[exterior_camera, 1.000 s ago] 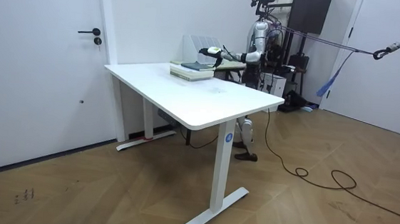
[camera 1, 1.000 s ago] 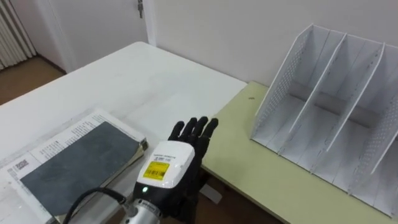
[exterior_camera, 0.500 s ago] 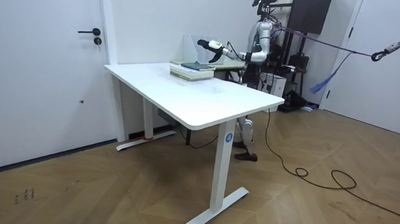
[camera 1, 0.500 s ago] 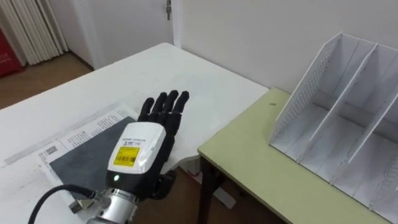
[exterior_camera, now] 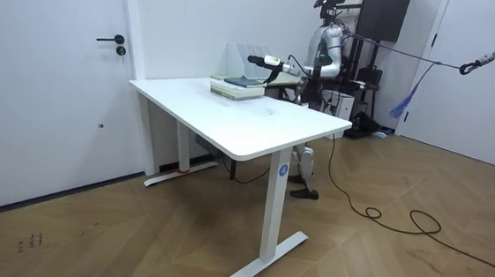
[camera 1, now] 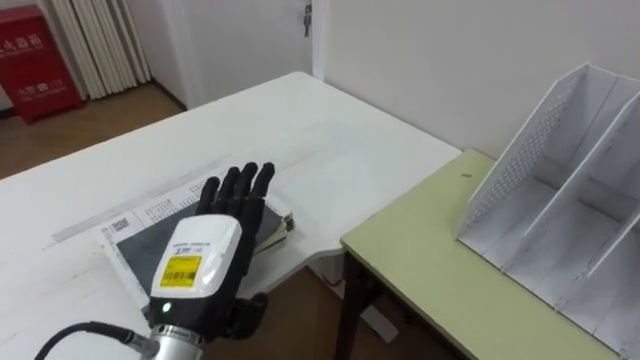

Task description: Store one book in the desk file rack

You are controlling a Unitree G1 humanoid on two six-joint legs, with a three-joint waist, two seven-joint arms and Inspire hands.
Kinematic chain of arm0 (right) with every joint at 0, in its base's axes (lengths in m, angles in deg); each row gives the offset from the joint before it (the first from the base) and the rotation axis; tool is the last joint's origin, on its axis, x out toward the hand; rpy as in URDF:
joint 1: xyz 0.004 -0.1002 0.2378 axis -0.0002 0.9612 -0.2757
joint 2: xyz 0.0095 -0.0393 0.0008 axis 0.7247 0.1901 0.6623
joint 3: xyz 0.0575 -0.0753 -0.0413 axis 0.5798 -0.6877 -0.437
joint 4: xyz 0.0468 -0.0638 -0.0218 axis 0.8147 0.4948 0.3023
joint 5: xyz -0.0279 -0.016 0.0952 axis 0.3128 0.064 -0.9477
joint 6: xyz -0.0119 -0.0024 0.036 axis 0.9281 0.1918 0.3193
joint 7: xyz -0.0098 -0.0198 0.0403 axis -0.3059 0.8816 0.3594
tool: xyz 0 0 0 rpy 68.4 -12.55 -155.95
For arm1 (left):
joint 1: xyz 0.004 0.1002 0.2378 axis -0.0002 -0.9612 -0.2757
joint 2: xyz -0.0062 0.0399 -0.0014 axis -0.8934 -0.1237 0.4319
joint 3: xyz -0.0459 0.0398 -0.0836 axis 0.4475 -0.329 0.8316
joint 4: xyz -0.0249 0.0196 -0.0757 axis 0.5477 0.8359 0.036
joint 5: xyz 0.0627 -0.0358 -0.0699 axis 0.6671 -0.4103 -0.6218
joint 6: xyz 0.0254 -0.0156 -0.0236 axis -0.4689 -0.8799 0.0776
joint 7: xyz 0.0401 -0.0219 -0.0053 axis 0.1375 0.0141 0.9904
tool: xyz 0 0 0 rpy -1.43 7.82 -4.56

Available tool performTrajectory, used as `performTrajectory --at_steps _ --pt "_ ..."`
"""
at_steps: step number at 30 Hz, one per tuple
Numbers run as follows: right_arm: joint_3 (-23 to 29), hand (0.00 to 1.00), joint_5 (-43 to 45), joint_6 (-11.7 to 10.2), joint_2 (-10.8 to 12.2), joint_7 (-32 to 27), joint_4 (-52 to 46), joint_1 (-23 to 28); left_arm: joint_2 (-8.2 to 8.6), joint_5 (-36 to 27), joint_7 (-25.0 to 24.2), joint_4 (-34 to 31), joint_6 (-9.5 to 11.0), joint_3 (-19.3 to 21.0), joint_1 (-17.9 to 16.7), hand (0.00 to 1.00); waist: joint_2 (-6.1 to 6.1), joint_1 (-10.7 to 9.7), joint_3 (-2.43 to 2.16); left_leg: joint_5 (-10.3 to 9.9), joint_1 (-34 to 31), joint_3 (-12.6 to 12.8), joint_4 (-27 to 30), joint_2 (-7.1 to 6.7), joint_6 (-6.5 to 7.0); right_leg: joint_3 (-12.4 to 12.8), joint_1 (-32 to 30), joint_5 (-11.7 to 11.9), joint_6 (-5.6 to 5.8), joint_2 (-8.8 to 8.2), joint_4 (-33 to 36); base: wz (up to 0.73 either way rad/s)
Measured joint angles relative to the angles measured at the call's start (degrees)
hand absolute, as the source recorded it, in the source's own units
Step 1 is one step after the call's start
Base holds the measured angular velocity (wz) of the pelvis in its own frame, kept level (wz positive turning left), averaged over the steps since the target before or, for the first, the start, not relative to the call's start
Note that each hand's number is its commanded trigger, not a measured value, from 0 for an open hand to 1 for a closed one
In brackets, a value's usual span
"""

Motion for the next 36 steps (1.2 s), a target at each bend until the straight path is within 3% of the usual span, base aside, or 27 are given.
performTrajectory --at_steps 3,8,21,29,34,35,36 --pt "0.0 0.0 0.0 0.1 -0.5 0.9 -0.2 0.1 0.02 0.0 -0.8 0.4 -2.0 1.3 -0.2 0.0 -0.12 0.2 0.08 0.0 -0.1 -0.3 0.0 0.0 -0.07 -0.6 0.2 0.0 -0.03 -0.1 0.1 0.08" --pt "0.0 0.0 0.0 1.0 -0.8 1.0 -0.9 0.2 0.19 0.0 -1.3 1.4 -3.4 1.8 -0.3 0.0 0.04 1.4 0.17 0.1 -0.1 -0.3 0.0 0.0 -0.11 -0.7 0.0 -0.2 -0.18 -0.19 0.4 0.0" --pt "0.1 0.0 1.1 2.5 -1.0 1.6 -2.6 0.3 1.13 1.0 -7.1 1.5 -8.2 1.8 -2.9 0.0 0.14 0.9 0.06 0.1 -0.9 -0.2 -0.2 -0.25 -0.09 -1.2 -0.6 -0.8 -0.04 -0.52 0.7 0.01" --pt "1.4 0.0 1.2 2.6 -1.4 0.9 -4.2 0.7 1.41 2.6 -11.0 3.7 -8.6 1.8 -3.8 0.0 0.19 -0.3 0.06 0.1 0.0 -0.3 -0.2 -0.3 -0.09 -2.0 0.5 -0.8 0.01 -0.64 0.5 0.04" --pt "1.3 0.0 0.9 3.3 -1.5 0.9 -4.3 0.8 1.5 3.5 -11.0 8.3 -8.3 1.1 -1.1 0.0 0.83 -0.3 0.05 0.1 0.8 -0.1 -0.5 -0.6 -0.09 -1.8 1.2 -0.8 0.04 -0.58 -0.3 0.0" --pt "1.3 0.0 0.8 3.4 -1.5 1.0 -4.3 0.8 1.5 3.7 -11.0 8.6 -8.3 1.0 -0.9 0.67 0.85 -0.3 0.06 0.1 0.8 -0.1 -0.6 -0.6 -0.09 -1.7 1.2 -0.8 0.05 -0.54 -0.3 0.04" --pt "1.3 0.0 0.8 3.7 -1.5 1.0 -4.3 0.9 1.5 4.4 -11.0 9.1 -8.3 0.8 -0.5 0.67 0.9 -0.4 0.06 0.1 0.8 -0.2 -0.7 -0.56 -0.08 -1.6 1.2 -0.8 0.08 -0.49 -0.2 0.0"
